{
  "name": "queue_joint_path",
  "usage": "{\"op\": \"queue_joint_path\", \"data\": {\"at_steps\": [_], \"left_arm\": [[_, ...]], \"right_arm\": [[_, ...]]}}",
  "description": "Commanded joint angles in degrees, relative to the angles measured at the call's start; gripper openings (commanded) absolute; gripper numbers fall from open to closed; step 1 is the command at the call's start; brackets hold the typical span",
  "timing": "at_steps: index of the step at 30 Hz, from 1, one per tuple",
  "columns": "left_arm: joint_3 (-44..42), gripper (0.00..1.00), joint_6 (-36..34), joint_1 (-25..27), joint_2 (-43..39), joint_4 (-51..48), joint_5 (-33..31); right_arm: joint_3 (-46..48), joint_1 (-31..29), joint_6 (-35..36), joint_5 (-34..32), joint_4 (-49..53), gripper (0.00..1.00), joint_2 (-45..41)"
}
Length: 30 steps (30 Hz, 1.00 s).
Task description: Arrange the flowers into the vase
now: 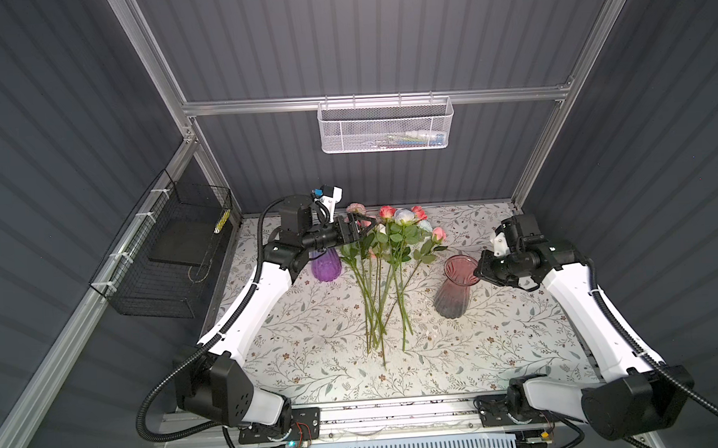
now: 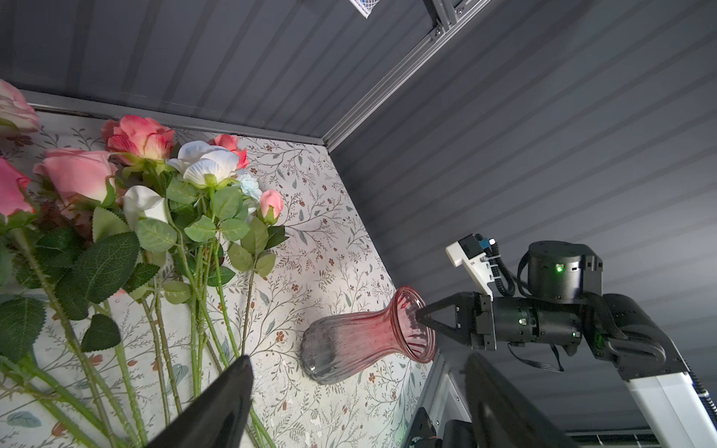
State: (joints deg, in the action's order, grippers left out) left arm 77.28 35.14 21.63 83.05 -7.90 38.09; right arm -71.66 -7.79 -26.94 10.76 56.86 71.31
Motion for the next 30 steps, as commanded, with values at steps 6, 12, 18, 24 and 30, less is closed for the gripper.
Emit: {"op": "queue_joint_path", "data": {"at_steps": [6, 12, 18, 24, 30], "left_arm": [[0.07, 0.88, -1.87, 0.61, -1.54, 0.04, 1.21], [1.15, 0.88, -6.54, 0.61, -4.46, -4.55, -5.6], [-2.25, 0.91, -8.7, 0.43, -10.59, -5.2, -22.33], [-6.53, 0.91, -5.25, -0.91, -14.36, -3.89, -34.75], [-6.64, 0.92, -3.44, -2.53, -13.75, -3.78, -34.13]], "right_arm": [[-5.1, -0.34, 1.18, -5.54, 5.2, 0.36, -1.76], [-17.62, -4.48, 1.26, -15.82, 11.06, 0.34, -2.6], [-26.36, -18.74, -2.68, -25.93, 10.78, 0.23, 0.83], [-28.46, -34.6, -4.42, -37.47, 6.21, 0.16, 9.17], [-32.66, -38.79, -3.09, -34.1, 3.44, 0.14, 22.86]]}}
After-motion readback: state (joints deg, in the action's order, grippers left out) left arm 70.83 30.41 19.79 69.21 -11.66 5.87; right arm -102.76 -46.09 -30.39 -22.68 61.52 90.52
